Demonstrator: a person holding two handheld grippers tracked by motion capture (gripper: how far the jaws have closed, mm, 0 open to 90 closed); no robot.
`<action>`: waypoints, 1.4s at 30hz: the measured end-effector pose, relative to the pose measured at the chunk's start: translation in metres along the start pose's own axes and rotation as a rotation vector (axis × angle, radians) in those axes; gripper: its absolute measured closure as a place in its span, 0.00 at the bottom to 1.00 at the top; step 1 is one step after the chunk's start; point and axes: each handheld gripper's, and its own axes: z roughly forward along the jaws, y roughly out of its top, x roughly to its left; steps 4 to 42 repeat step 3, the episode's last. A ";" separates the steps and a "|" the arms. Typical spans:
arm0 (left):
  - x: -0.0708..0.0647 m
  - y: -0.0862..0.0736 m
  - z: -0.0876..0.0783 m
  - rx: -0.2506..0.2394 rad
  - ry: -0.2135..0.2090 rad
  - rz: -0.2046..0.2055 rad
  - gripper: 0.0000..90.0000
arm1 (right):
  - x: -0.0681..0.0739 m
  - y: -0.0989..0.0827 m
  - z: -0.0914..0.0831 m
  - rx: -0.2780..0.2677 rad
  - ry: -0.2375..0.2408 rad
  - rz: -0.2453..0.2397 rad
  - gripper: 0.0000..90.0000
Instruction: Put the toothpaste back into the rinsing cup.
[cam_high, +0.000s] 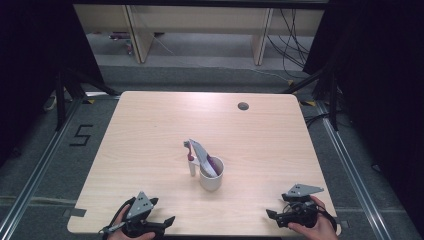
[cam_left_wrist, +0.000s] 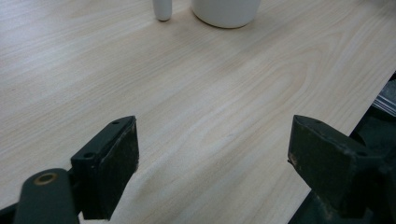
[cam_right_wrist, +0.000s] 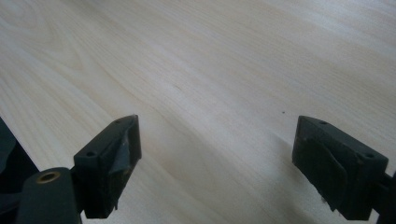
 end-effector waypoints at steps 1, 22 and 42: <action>0.000 0.000 0.000 0.000 0.000 0.000 0.18 | 0.000 0.000 0.000 0.009 0.021 0.002 0.18; 0.000 0.000 0.000 0.001 0.000 0.002 0.18 | -0.001 0.000 0.001 -0.004 0.043 0.009 0.18; 0.000 0.000 0.000 0.001 0.000 0.002 0.18 | -0.001 0.000 0.001 -0.004 0.043 0.009 0.18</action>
